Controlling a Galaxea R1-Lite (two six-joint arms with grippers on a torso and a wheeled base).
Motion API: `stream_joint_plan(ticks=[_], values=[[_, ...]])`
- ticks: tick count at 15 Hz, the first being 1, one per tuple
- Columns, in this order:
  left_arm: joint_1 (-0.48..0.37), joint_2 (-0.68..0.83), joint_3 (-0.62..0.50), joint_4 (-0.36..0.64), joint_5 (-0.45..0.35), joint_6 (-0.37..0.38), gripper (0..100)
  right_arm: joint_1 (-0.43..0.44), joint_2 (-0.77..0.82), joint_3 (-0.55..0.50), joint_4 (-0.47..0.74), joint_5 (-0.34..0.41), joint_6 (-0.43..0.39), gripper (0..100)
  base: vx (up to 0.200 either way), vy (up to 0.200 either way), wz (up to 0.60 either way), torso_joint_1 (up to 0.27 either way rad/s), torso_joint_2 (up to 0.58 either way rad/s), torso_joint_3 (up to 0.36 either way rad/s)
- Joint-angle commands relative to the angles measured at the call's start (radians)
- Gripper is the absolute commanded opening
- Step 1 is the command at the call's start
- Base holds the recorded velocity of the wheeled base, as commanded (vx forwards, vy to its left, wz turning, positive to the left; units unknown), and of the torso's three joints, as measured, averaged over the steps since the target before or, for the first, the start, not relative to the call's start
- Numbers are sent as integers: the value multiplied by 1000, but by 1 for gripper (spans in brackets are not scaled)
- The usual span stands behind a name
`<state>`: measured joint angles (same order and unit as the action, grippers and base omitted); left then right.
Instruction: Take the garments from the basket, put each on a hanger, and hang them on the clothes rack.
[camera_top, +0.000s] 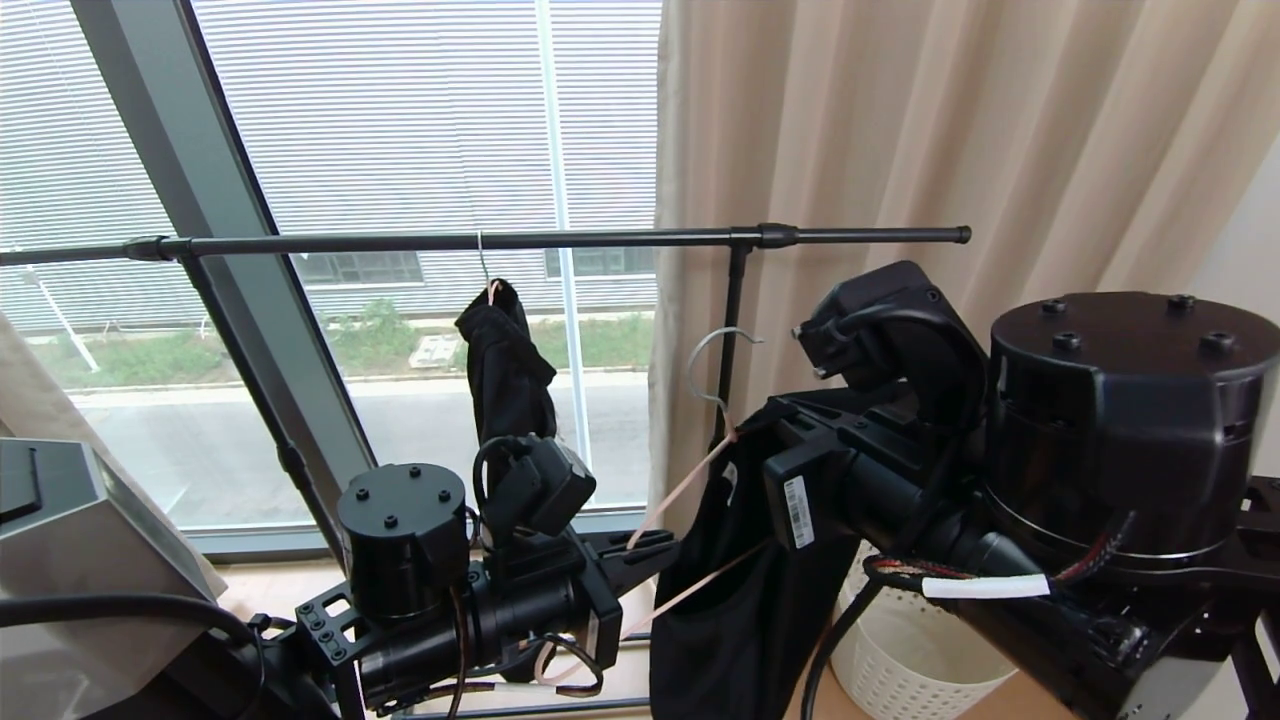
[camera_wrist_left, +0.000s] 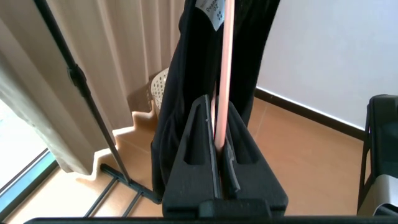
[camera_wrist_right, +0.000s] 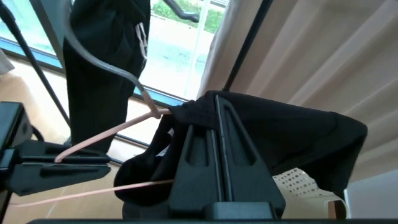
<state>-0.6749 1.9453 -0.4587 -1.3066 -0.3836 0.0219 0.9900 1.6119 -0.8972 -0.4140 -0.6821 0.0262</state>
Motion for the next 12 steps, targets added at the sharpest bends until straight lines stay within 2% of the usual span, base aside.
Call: stream_joint_plan(ticks=[1, 6, 7, 12], values=[[0, 4, -1, 0, 0, 1, 0, 21, -12, 6, 0, 0, 0, 0, 0, 0, 0, 0, 0, 0], [0, 3, 8, -42, 0, 3, 0, 13, -17, 6, 0, -2, 3, 0, 0, 0, 0, 0, 0, 0], [0, 3, 8, -42, 0, 4, 0, 7, -20, 6, 0, -2, 1, 100, 0, 0, 0, 0, 0, 0], [-2, 0, 11, -43, 0, 4, 0, -71, -35, -8, 1, -4, -15, 100, 0, 0, 0, 0, 0, 0]])
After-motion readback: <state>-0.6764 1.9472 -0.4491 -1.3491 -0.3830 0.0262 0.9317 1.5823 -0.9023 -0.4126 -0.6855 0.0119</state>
